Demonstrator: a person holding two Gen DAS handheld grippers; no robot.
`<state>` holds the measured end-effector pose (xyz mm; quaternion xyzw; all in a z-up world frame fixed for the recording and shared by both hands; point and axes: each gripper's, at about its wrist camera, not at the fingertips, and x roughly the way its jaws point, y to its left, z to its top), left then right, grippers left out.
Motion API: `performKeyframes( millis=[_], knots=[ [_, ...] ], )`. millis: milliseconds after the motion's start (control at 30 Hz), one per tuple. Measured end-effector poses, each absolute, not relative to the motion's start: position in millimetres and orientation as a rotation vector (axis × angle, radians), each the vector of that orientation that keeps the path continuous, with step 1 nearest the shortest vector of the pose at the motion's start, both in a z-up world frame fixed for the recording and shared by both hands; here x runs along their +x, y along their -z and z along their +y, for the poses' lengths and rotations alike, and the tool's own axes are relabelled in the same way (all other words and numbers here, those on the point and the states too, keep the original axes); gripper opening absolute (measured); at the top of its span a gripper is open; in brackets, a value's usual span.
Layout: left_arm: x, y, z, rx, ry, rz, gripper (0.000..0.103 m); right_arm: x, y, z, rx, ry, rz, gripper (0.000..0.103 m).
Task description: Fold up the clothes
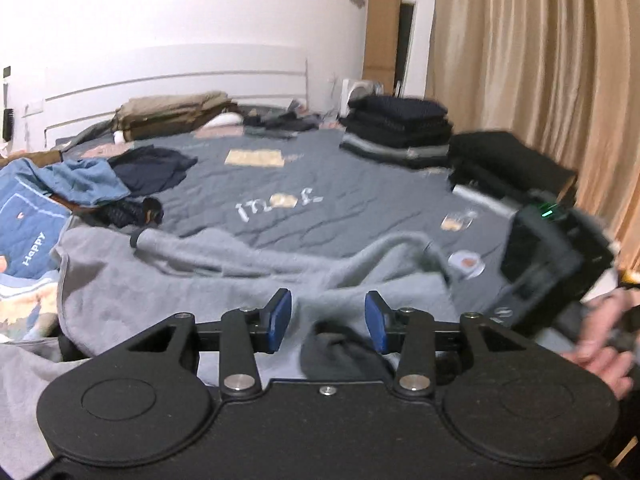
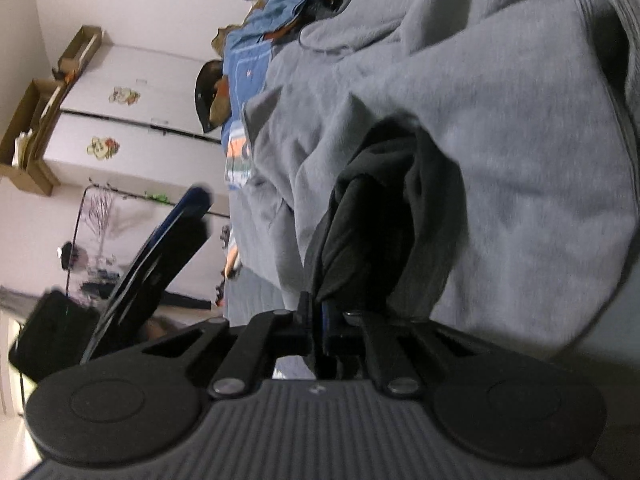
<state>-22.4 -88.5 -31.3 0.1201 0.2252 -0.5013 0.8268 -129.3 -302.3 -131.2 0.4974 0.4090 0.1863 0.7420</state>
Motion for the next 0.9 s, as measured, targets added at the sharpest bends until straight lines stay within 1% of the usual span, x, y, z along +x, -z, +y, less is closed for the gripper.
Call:
performKeyframes(
  millis=[333,433,600,733,900],
  knots=[
    [-25.4,51.2,-135.6,0.404,1.135,0.548,0.041,-151.0,139.6,-298.3,1.047,-0.417,0.923,0.004],
    [-15.8,58.7,-147.1,0.400,1.148,0.603,0.041,-156.0,144.0,-297.3,1.043,-0.416,0.930,0.003],
    [-15.2,70.5,-162.4,0.473,1.174,0.665,0.041,-162.6,150.3,-295.6,1.047,-0.413,0.930,0.003],
    [-10.1,69.4,-166.4,0.402,1.219,0.742,0.041,-166.6,149.6,-293.2,1.037,-0.421,0.905,0.003],
    [-0.3,93.0,-183.6,0.400,1.142,0.876,0.041,-169.3,152.1,-291.4,1.010,-0.414,0.901,0.004]
  ],
)
